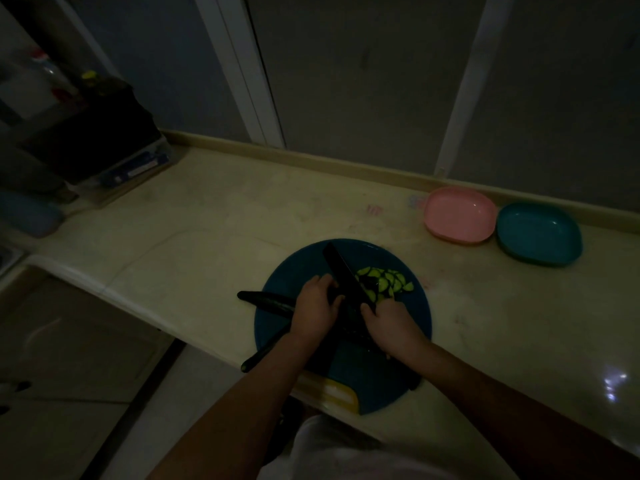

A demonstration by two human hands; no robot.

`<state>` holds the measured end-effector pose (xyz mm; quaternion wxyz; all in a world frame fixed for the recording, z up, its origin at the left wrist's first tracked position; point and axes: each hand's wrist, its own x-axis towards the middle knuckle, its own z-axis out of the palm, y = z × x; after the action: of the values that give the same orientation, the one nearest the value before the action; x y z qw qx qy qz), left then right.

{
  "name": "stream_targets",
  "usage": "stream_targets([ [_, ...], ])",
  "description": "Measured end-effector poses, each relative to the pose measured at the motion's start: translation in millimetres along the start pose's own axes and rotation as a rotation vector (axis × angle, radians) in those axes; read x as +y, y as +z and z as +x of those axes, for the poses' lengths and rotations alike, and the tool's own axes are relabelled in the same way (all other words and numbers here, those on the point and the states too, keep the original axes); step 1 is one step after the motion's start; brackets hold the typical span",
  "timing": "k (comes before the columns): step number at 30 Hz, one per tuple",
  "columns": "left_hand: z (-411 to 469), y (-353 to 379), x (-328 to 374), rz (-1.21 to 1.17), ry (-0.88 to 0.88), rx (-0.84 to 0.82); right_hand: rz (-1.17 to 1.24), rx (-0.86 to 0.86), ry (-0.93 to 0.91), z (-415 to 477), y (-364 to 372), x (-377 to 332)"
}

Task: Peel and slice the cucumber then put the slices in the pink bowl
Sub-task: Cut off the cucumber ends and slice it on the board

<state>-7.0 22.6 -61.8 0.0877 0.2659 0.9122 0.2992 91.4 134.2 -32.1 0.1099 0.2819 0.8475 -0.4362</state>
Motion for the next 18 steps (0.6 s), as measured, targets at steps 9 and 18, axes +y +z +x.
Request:
stream_targets([
  [9, 2.7, -1.3, -2.2, -0.010, 0.001, -0.018, 0.002, -0.041, 0.010, 8.4, 7.7, -8.8],
  [18, 0.1, -2.3, -2.4, -0.022, 0.015, -0.005, -0.115, 0.025, 0.040, 5.8, -3.7, 11.1],
])
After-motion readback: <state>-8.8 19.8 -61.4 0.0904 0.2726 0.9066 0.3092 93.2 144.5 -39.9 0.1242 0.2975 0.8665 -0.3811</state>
